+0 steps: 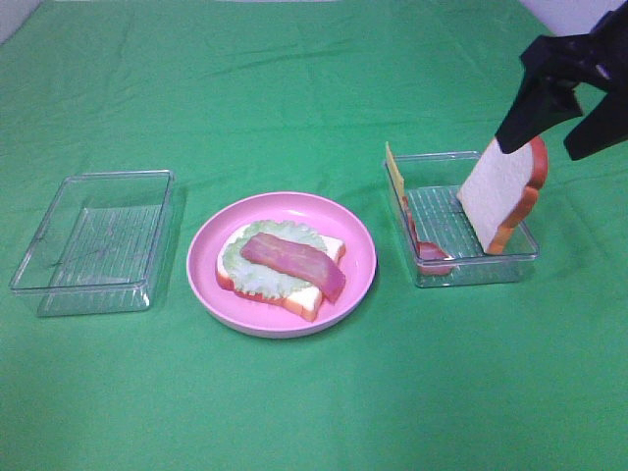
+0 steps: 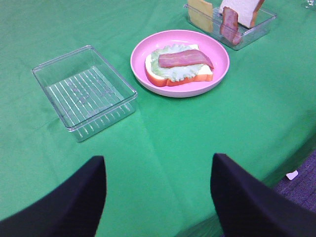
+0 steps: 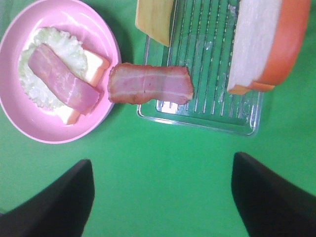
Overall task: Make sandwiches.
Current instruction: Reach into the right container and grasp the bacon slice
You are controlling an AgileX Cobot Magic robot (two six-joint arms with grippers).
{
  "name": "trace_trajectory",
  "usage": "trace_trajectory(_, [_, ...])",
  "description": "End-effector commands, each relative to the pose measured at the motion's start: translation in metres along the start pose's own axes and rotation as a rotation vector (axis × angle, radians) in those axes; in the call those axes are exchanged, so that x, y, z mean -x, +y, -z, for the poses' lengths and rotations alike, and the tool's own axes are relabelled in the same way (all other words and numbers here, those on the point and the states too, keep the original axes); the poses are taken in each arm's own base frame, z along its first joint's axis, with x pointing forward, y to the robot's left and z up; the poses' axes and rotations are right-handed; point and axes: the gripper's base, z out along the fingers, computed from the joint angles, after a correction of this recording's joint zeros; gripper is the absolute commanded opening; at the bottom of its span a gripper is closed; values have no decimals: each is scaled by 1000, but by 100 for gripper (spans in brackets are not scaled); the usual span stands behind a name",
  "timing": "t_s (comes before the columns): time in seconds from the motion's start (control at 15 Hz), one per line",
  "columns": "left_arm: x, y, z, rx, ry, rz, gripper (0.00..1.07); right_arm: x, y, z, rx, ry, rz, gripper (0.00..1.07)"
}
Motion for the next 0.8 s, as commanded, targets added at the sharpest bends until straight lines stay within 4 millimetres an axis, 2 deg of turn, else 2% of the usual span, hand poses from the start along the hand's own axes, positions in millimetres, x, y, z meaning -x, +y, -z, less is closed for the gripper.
trace_trajectory(0.07, [-2, 0, 2, -5, -23, 2, 60, 13, 24, -20, -111, 75, 27, 71])
trace_trajectory(0.2, [-2, 0, 2, -5, -23, 2, 60, 21, 40, -33, -162, 120, 24, 68])
trace_trajectory(0.33, [-2, 0, 2, -5, -23, 2, 60, 33, 64, -55, -200, 153, 46, 61])
trace_trajectory(0.47, [-2, 0, 2, -5, -23, 2, 60, 41, 76, -74, -194, 173, 64, 61])
trace_trajectory(0.53, [-2, 0, 2, -5, -23, 2, 60, 44, 76, -77, -197, 174, 61, 61])
trace_trajectory(0.8, [-2, 0, 2, -5, -23, 2, 60, 59, 71, -111, -223, 213, 25, 61])
